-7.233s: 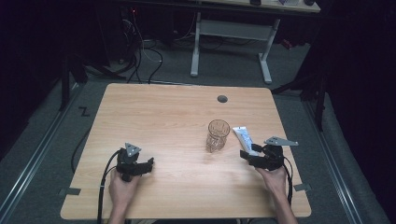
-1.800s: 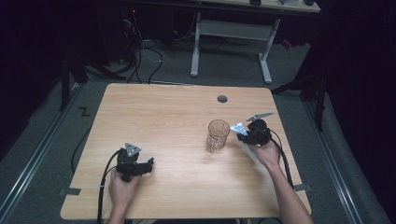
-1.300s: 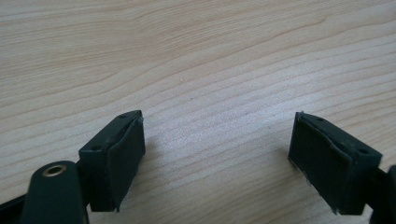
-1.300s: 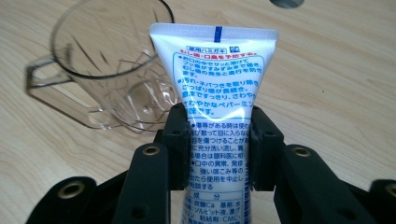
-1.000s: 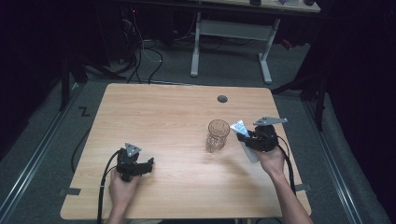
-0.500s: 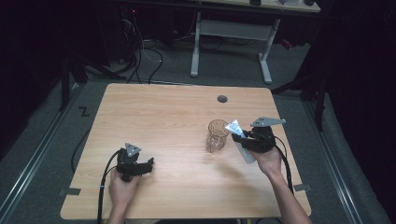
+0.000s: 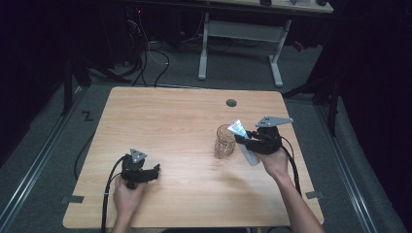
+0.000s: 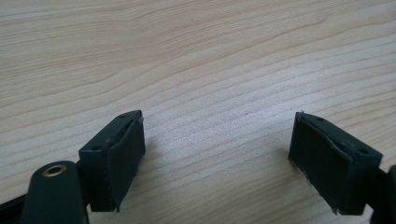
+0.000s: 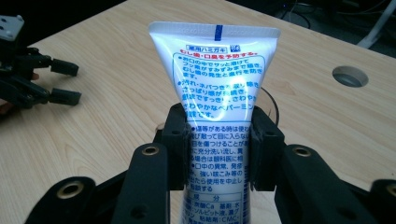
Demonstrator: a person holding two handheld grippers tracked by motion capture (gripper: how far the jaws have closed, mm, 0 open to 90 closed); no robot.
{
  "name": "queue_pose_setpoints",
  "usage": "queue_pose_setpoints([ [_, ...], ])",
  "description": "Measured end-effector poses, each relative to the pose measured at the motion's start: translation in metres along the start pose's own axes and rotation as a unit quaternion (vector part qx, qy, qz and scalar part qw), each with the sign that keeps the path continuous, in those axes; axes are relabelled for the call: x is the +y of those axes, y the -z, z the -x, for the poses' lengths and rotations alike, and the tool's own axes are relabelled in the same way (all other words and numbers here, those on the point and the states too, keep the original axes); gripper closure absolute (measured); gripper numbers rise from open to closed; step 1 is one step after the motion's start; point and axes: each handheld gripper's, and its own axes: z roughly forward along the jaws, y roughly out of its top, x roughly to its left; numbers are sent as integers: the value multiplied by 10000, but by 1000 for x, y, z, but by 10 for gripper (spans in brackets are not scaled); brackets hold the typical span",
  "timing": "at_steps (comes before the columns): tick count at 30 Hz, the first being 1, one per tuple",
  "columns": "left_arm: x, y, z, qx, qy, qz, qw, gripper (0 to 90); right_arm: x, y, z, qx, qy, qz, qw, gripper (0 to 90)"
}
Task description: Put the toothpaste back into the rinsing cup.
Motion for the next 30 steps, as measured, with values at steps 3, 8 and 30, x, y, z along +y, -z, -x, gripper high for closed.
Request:
queue_pose_setpoints([
  [3,0,0,0,-1,1,1,10000,184,6,-2,-1,10,38,35,10000,659],
  [8,0,0,0,-3,3,1,10000,183,16,-5,-4,40,103,69,9999,659],
  [30,0,0,0,-1,-1,-2,10000,183,47,-26,-2,138,105,156,9997,658],
])
